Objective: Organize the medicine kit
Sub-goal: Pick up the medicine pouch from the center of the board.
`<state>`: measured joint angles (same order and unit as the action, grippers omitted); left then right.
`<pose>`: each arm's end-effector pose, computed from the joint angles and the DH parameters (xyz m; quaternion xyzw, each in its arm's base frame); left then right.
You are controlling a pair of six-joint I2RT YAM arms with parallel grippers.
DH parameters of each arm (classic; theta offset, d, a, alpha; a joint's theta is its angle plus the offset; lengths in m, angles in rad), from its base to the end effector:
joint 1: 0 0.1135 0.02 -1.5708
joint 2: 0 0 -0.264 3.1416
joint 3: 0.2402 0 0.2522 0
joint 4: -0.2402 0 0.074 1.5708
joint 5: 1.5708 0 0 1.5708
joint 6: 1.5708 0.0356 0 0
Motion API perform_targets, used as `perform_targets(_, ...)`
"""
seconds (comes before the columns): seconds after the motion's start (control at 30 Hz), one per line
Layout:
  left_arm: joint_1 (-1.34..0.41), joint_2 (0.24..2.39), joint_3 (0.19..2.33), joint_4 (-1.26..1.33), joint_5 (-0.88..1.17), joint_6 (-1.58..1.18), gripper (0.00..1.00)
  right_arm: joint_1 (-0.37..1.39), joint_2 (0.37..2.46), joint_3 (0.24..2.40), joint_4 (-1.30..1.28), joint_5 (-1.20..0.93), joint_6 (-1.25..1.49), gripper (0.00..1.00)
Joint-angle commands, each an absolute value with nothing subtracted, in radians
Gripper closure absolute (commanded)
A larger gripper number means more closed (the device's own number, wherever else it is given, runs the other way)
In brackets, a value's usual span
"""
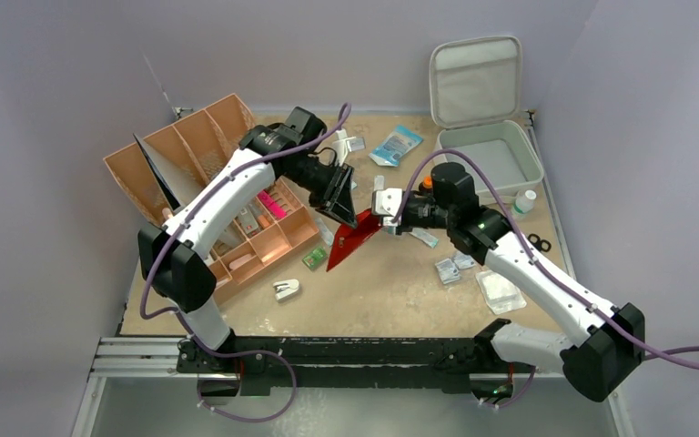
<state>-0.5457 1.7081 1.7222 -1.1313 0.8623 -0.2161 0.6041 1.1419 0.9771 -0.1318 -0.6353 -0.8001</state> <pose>0.2790 -0.2010 0.3511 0.2379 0.8578 -0.4540 0.0383 0.2019 0.1650 0.3426 -0.6350 0.4630 0.1946 0.5870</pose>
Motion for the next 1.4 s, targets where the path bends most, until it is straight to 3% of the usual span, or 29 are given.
perform_targets(0.0, -0.550, 1.710, 1.718, -1.124, 0.840, -0.186, 0.86, 0.611, 1.136, 0.974, -0.063, -0.636, -0.744, 1.00)
perform_targets(0.03, -0.551, 1.707, 1.718, -1.120, 0.835, -0.186, 0.92, 0.611, 1.132, 0.965, -0.051, -0.630, -0.724, 1.00)
perform_targets(0.1, -0.551, 1.704, 1.718, -1.111, 0.808, -0.185, 1.00, 0.611, 1.116, 0.942, -0.011, -0.611, -0.667, 0.86)
perform_targets(0.27, -0.548, 1.675, 1.708, -1.074, 0.644, -0.186, 1.00, 0.610, 1.043, 0.875, 0.037, -0.546, -0.410, 0.56)
perform_targets(0.43, -0.545, 1.610, 1.659, -0.979, 0.449, -0.206, 1.00, 0.610, 0.967, 0.856, -0.023, -0.371, -0.036, 0.40)
perform_targets(0.63, -0.543, 1.455, 1.519, -0.822, 0.094, -0.221, 1.00, 0.609, 0.977, 0.919, -0.310, -0.049, 0.270, 0.43)
perform_targets(0.77, -0.542, 1.321, 1.369, -0.671, -0.023, -0.182, 1.00, 0.609, 1.025, 0.924, -0.430, 0.105, 0.252, 0.44)
perform_targets(1.1, -0.542, 1.087, 1.109, -0.401, -0.016, -0.143, 1.00, 0.606, 1.312, 0.920, -0.377, 0.167, 0.013, 0.57)
perform_targets(1.37, -0.542, 1.024, 1.086, -0.396, -0.066, -0.154, 1.00, 0.603, 1.493, 0.957, -0.343, 0.213, -0.060, 0.57)
